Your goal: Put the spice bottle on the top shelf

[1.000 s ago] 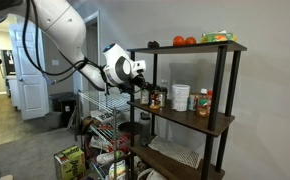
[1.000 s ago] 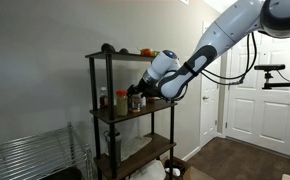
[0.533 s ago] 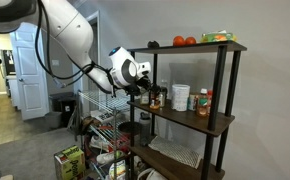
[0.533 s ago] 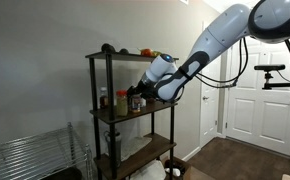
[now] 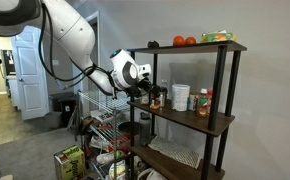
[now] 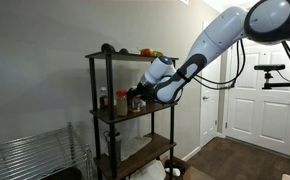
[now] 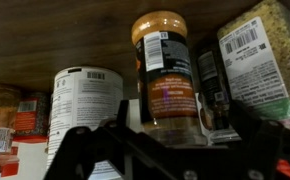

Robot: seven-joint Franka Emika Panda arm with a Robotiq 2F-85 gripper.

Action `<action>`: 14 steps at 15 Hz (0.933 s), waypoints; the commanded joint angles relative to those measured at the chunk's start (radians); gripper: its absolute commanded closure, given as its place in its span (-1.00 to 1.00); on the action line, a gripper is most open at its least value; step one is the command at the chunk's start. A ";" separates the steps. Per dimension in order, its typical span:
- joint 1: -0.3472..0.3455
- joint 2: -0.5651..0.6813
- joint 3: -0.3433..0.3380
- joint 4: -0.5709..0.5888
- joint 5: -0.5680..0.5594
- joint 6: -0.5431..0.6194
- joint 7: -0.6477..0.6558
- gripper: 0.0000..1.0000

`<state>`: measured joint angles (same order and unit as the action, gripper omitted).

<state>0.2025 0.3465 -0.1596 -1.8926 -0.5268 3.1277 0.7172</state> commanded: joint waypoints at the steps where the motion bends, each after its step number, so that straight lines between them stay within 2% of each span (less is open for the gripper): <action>1: 0.011 -0.005 -0.017 -0.015 -0.009 0.025 0.016 -1.00; 8: 0.044 -0.001 -0.073 -0.012 -0.012 0.048 0.039 -1.00; 9: 0.042 -0.002 -0.070 -0.016 -0.008 0.057 0.029 -0.50; 10: 0.042 -0.003 -0.071 -0.019 -0.006 0.060 0.027 -0.47; 14: 0.044 -0.002 -0.070 -0.022 -0.002 0.070 0.027 0.06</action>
<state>0.2328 0.3473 -0.2125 -1.8949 -0.5266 3.1573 0.7183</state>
